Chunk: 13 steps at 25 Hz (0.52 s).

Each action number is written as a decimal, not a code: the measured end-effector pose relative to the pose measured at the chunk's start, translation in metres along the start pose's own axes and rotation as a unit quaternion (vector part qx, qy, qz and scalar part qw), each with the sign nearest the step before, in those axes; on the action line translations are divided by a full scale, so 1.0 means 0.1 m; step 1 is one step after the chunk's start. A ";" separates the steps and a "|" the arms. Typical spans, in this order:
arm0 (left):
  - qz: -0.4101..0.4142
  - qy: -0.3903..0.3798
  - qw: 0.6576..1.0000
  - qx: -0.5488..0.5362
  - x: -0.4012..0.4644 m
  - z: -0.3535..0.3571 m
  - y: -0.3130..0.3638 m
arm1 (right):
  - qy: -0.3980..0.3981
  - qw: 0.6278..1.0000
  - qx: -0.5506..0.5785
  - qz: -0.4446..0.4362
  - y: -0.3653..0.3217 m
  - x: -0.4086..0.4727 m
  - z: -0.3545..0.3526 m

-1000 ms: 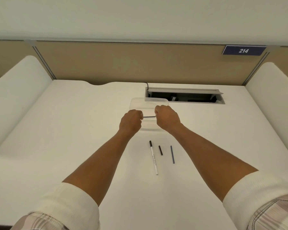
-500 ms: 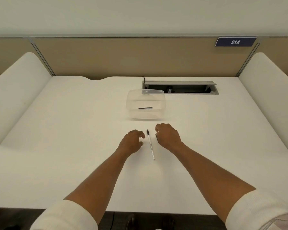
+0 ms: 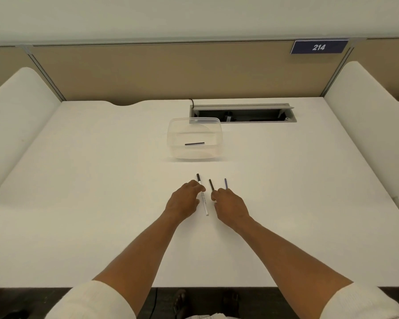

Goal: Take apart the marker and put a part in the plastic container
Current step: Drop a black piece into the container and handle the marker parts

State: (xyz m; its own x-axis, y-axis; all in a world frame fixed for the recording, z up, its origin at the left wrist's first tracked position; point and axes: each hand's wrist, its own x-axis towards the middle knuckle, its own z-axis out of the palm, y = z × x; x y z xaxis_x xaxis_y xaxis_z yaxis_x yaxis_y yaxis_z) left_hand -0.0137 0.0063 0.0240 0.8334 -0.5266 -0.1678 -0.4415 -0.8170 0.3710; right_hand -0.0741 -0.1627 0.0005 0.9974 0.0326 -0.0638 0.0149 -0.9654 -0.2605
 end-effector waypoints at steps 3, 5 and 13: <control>0.016 -0.002 1.000 0.014 0.01 0.01 0.04 | -0.010 1.000 0.009 -0.007 -0.03 -0.07 0.07; 0.028 -0.006 0.999 0.022 0.03 0.02 0.06 | -0.011 1.000 0.012 -0.005 -0.03 -0.10 0.09; 0.041 0.010 0.991 0.125 0.03 0.07 0.13 | -0.015 1.000 -0.006 0.000 -0.06 -0.15 0.09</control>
State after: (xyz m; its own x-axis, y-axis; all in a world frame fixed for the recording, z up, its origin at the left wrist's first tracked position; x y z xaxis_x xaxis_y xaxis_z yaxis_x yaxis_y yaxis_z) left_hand -0.0193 -0.0077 0.0222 0.7968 -0.5907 -0.1268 -0.5743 -0.8057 0.1449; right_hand -0.0897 -0.1554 -0.0055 0.9949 0.0402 -0.0928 0.0158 -0.9682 -0.2498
